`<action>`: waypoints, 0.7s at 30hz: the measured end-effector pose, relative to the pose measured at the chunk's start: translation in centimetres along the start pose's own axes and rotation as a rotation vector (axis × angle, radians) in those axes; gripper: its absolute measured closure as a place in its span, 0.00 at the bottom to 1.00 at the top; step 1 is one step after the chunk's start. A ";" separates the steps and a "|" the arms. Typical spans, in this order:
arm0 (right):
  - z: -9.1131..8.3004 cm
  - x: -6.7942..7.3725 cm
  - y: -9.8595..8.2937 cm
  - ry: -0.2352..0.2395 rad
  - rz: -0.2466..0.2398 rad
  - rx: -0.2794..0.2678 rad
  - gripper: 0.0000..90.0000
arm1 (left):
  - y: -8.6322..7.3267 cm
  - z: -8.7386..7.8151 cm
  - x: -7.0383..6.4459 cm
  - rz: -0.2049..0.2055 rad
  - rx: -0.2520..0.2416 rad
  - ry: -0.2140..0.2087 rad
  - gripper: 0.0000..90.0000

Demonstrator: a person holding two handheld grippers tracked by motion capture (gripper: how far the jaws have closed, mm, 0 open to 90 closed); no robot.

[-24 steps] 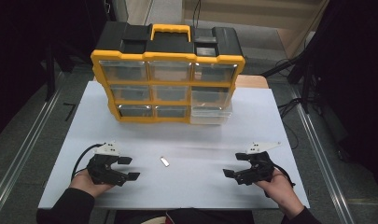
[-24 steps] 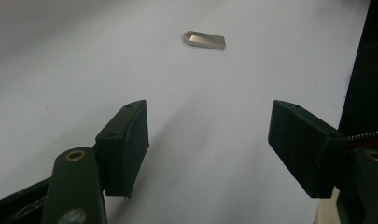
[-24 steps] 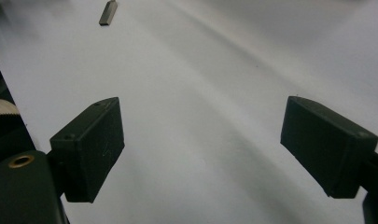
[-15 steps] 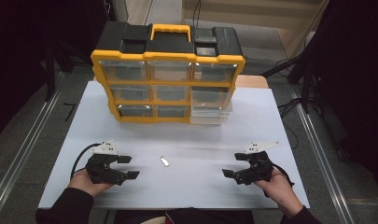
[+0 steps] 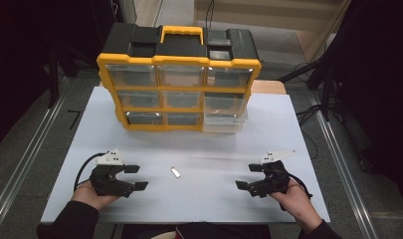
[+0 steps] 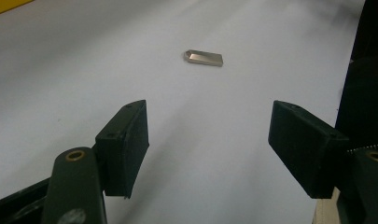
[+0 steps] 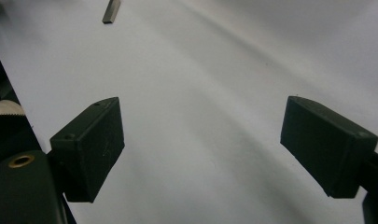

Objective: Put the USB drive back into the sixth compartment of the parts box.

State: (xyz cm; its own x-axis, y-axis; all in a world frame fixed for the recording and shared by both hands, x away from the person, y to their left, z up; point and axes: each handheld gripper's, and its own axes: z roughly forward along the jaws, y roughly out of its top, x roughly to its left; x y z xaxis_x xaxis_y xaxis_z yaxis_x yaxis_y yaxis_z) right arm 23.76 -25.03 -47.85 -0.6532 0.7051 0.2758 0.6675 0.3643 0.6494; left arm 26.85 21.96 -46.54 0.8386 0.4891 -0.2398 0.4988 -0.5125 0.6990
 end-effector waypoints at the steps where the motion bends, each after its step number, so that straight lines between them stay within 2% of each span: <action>1: 0.0 0.0 0.0 0.001 0.005 0.003 0.13 | 0.0 0.0 0.0 0.000 0.000 -0.001 0.33; 8: 0.1 -0.1 0.0 0.003 0.013 0.017 0.13 | 0.1 0.0 -0.2 0.004 0.002 -0.005 0.33; 14: 0.1 0.1 0.1 0.012 -0.001 0.007 0.13 | 0.0 0.0 -0.2 0.002 -0.004 -0.009 0.33; 21: -0.1 0.2 0.3 0.012 0.006 -0.019 0.13 | 0.0 0.0 -0.2 0.003 0.000 -0.007 0.33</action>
State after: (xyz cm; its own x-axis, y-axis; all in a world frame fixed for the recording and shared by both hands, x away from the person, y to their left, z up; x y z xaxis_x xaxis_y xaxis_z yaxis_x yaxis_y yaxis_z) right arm 23.82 -24.86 -47.53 -0.6538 0.6996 0.2884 0.6645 0.3484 0.6611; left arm 26.73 21.85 -46.48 0.8417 0.4825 -0.2422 0.4960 -0.5137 0.7001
